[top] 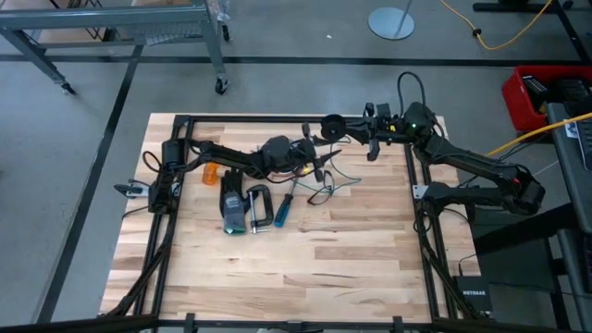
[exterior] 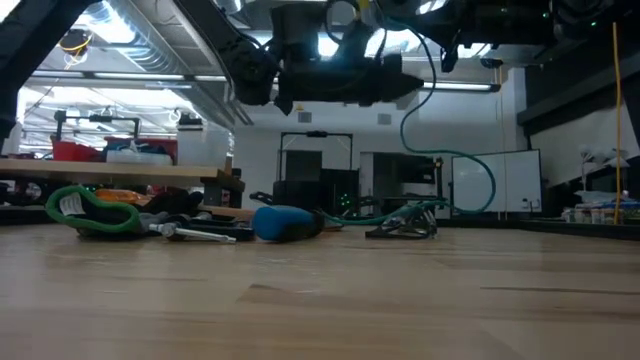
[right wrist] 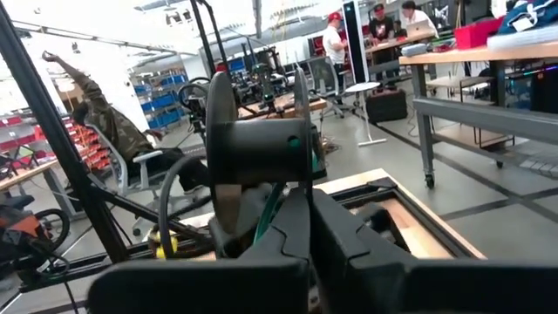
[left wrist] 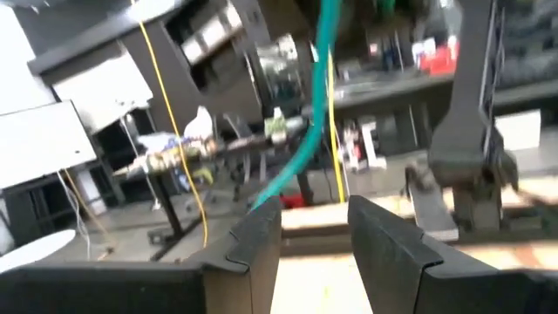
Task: Coil cords
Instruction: Coil the wire in the cable spool
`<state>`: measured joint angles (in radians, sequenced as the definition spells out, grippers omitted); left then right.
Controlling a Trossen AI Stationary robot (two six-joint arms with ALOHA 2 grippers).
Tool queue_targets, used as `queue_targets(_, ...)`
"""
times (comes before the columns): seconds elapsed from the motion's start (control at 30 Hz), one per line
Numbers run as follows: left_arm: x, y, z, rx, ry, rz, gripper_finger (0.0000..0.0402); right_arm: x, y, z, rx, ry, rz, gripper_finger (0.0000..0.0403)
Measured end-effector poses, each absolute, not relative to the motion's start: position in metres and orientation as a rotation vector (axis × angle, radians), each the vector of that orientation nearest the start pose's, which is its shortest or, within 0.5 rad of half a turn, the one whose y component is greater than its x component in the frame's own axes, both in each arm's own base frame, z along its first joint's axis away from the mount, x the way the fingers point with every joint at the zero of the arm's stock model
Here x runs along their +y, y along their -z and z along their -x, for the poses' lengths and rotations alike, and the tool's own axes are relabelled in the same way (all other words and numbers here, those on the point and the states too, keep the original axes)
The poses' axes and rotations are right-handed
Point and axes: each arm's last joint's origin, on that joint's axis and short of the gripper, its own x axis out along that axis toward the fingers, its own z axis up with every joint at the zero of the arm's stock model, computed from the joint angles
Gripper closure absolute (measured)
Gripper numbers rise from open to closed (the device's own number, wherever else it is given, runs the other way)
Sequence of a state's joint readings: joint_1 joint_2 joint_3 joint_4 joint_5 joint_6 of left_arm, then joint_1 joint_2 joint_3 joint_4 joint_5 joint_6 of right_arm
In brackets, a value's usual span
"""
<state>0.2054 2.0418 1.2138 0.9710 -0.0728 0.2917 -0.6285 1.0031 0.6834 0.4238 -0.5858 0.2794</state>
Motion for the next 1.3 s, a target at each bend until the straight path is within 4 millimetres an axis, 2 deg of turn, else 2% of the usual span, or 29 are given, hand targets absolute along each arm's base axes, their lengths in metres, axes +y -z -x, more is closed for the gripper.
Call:
queue_targets(0.27, 0.0953, -0.2035, -0.4357, 0.015, -0.349, -0.360, 0.0275, -0.1152, -0.3231, -0.1871, -0.152, -0.014, -0.171, 0.0402)
queue_targets(0.7, 0.0963, -0.2028, -0.4353, 0.036, -0.396, -0.386, 0.0275, -0.1145, -0.3225, -0.1871, -0.142, -0.035, -0.175, 0.0402)
queue_targets(1.3, 0.0956, -0.2030, -0.4354, -0.004, -0.405, -0.188, 0.0275, -0.1190, -0.3189, -0.1849, -0.111, -0.011, -0.194, 0.0402)
